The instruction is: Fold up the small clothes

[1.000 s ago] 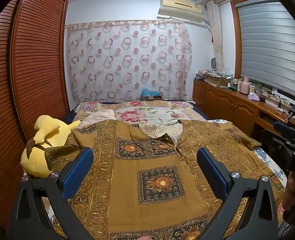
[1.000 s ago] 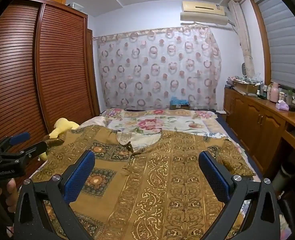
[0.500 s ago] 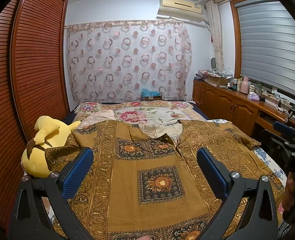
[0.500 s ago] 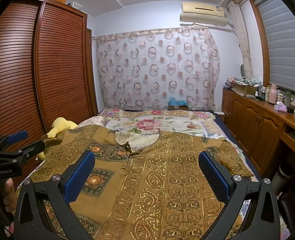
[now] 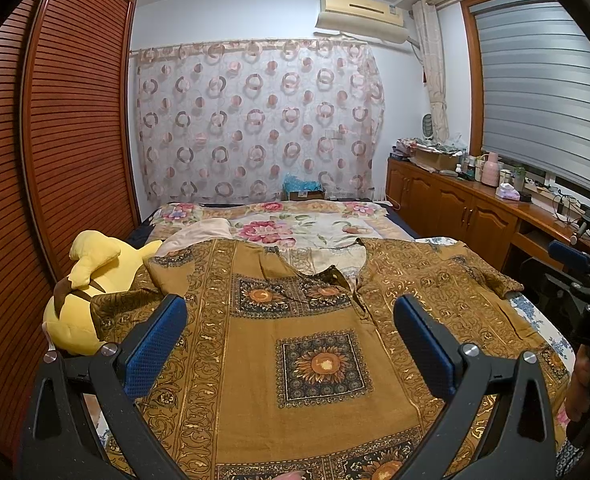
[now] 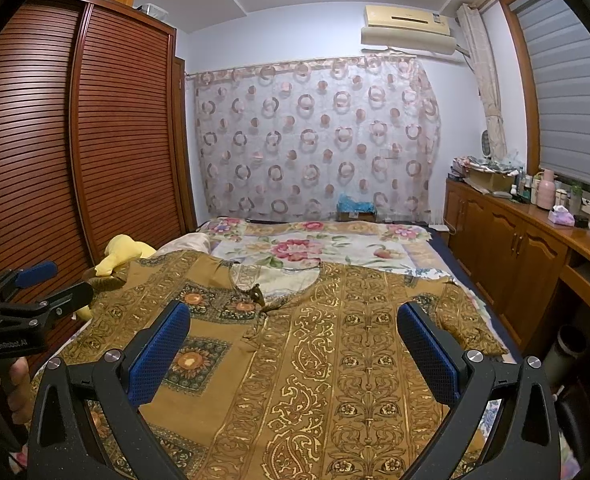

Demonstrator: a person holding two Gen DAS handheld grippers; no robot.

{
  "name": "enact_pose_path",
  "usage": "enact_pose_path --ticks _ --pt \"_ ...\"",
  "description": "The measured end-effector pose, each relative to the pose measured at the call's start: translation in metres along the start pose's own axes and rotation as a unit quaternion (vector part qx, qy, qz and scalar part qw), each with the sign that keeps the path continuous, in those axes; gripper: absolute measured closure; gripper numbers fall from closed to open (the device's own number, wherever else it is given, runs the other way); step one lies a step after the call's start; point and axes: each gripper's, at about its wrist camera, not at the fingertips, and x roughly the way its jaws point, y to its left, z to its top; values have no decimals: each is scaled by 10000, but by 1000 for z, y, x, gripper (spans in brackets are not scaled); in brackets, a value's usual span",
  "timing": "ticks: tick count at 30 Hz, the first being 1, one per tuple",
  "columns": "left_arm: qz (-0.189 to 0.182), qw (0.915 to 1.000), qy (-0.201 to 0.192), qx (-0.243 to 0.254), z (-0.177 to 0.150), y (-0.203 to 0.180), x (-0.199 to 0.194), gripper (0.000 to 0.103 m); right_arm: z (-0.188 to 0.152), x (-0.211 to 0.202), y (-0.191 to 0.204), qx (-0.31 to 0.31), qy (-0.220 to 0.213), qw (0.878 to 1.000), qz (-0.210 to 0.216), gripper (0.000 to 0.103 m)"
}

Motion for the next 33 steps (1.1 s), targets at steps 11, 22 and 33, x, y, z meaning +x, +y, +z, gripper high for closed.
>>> enact_pose_path --ticks 11,22,33 --pt "5 10000 -2 1 0 0 0 0 1 0 -1 -1 -17 10000 -3 0" --pt "1 10000 3 1 0 0 0 0 1 0 -1 -3 -29 10000 -15 0" --pt "9 10000 4 5 0 0 0 0 1 0 0 -2 -45 10000 -18 0"
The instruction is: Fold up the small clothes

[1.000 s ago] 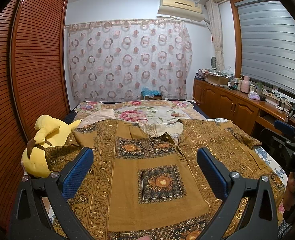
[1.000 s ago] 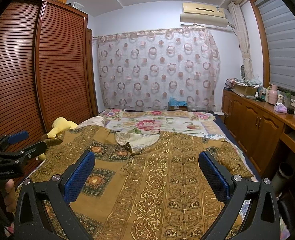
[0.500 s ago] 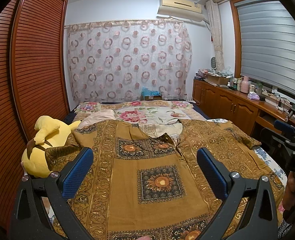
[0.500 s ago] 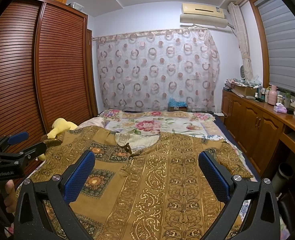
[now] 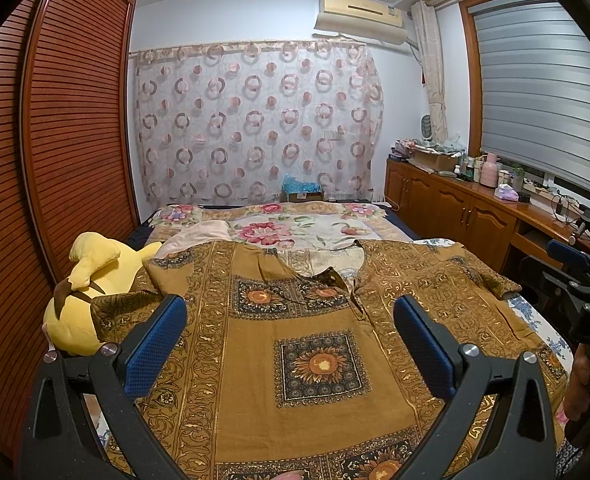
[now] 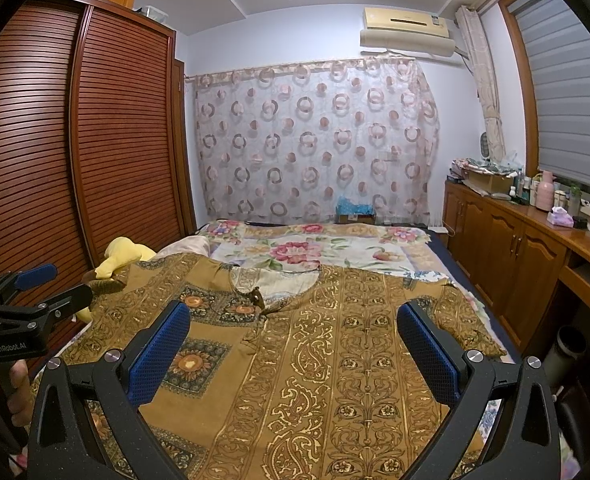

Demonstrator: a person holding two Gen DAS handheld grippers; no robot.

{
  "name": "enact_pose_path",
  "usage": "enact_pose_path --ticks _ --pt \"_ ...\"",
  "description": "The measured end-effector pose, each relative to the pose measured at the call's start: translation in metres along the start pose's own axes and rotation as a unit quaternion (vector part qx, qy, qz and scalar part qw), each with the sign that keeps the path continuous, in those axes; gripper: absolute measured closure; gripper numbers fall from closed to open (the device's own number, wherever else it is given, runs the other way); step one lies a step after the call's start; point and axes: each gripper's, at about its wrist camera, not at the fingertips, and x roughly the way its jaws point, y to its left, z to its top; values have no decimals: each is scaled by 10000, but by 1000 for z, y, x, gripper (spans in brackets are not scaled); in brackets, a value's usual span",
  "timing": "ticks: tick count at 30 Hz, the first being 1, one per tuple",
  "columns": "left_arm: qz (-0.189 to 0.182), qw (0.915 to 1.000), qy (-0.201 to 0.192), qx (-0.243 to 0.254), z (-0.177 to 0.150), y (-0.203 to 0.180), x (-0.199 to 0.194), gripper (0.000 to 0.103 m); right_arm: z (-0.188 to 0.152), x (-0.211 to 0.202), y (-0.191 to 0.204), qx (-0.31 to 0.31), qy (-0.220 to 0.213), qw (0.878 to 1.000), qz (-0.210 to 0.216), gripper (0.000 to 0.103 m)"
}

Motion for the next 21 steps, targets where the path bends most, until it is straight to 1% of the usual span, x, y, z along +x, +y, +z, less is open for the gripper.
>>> enact_pose_path --ticks 17,21 --pt "0 10000 -5 3 0 0 0 0 -1 0 2 -12 -8 10000 3 0" --pt "26 10000 55 -13 -1 0 1 0 -3 3 3 -28 42 10000 34 0"
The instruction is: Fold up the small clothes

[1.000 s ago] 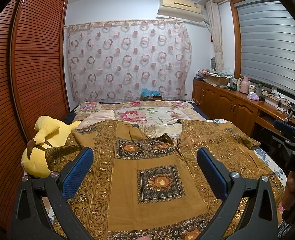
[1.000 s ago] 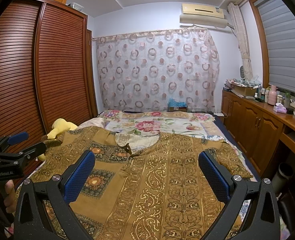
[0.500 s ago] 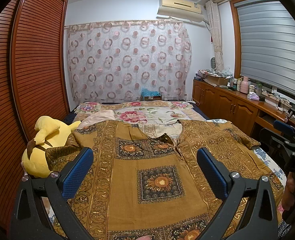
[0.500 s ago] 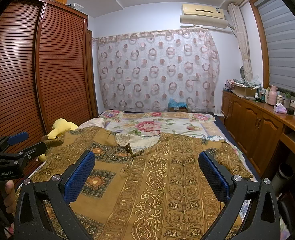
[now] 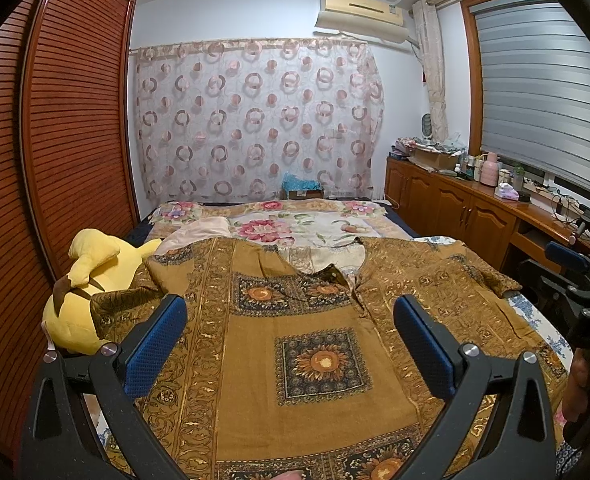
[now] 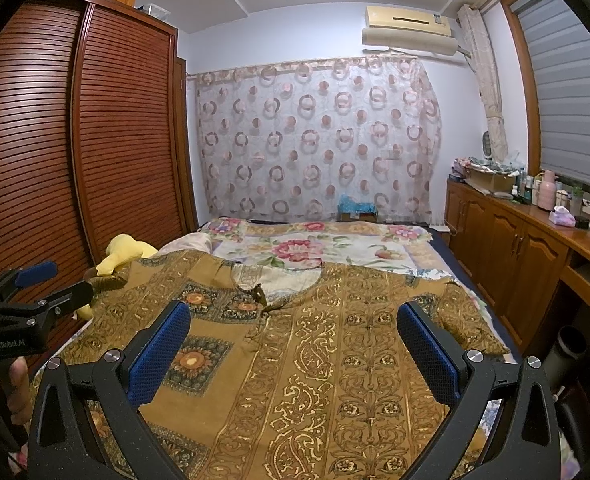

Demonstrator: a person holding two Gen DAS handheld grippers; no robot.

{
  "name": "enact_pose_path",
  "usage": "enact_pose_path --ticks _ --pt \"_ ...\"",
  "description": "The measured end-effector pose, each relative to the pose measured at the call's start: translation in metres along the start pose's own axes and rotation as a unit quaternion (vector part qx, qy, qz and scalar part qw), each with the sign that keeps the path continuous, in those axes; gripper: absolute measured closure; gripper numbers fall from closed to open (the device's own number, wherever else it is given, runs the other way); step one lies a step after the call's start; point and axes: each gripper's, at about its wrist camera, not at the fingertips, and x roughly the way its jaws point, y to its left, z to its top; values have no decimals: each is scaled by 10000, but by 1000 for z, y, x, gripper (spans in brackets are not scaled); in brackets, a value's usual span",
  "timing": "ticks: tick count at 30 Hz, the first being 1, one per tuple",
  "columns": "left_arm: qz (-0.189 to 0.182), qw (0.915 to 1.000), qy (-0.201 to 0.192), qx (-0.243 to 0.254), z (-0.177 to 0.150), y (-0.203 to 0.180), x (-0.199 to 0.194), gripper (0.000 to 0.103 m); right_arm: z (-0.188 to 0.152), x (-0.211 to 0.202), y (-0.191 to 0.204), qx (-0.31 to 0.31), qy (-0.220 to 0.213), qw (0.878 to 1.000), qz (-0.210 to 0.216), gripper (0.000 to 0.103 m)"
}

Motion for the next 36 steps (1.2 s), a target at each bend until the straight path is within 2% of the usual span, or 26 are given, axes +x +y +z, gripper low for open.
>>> enact_pose_path --ticks 4,14,18,28,33,36 --pt "116 9999 94 15 -4 8 3 0 -2 6 3 -72 70 9999 72 0" --pt "404 9983 412 -52 -23 58 21 0 0 27 4 -170 335 9987 350 0" --pt "326 9978 572 -95 -29 75 29 0 1 36 3 -265 489 9972 490 0" --pt "541 9938 919 -307 -44 141 50 0 5 71 -2 -499 992 9907 788 0" --pt "456 9922 1072 -436 -50 172 64 0 10 83 -4 -631 1268 9859 897 0" --pt "370 9908 1198 -508 -51 186 75 5 16 84 -3 -735 1327 9838 952 0"
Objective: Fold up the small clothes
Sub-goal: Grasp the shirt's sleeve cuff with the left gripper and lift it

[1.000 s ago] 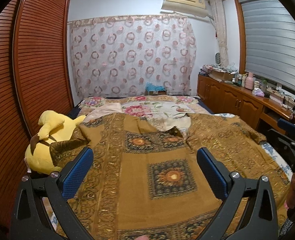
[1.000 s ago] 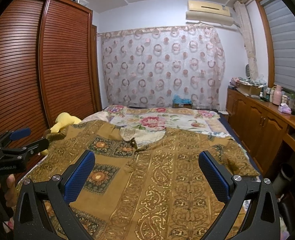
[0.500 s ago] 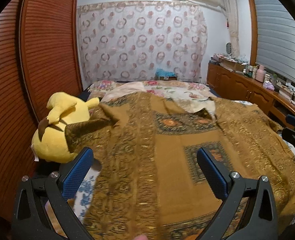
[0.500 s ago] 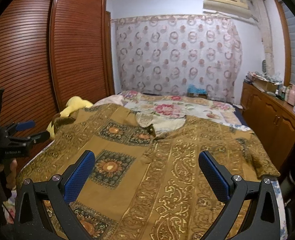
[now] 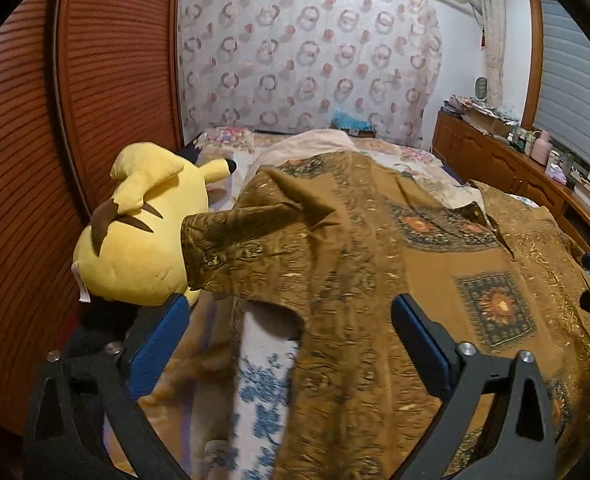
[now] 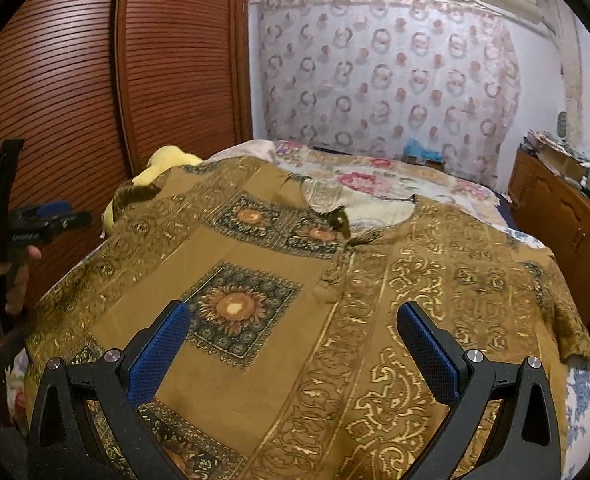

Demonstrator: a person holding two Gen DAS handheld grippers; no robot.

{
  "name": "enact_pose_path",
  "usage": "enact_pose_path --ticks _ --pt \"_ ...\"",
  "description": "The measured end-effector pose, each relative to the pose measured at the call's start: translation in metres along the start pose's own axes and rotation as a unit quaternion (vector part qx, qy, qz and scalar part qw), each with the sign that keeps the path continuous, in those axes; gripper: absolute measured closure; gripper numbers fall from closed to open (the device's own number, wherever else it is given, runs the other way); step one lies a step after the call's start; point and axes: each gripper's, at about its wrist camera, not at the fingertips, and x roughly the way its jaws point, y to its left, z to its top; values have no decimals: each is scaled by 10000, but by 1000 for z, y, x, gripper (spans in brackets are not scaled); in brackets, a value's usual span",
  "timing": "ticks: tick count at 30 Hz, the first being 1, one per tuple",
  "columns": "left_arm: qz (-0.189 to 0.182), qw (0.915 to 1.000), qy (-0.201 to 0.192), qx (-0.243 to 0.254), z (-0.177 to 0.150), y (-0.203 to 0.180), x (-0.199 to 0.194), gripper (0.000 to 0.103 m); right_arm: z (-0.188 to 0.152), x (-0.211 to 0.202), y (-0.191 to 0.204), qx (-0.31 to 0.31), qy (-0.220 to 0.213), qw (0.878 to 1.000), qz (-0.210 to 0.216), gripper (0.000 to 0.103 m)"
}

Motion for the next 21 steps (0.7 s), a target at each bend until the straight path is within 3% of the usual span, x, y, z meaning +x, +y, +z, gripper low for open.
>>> enact_pose_path --ticks 4,17,21 --pt "-61 9999 100 -105 10 16 14 16 8 -1 5 -179 27 9998 50 0" --pt "20 9988 455 -204 46 66 69 16 19 20 9 -421 36 9985 335 0" --pt "-25 9968 784 -176 44 72 93 33 22 31 8 -367 135 9985 377 0"
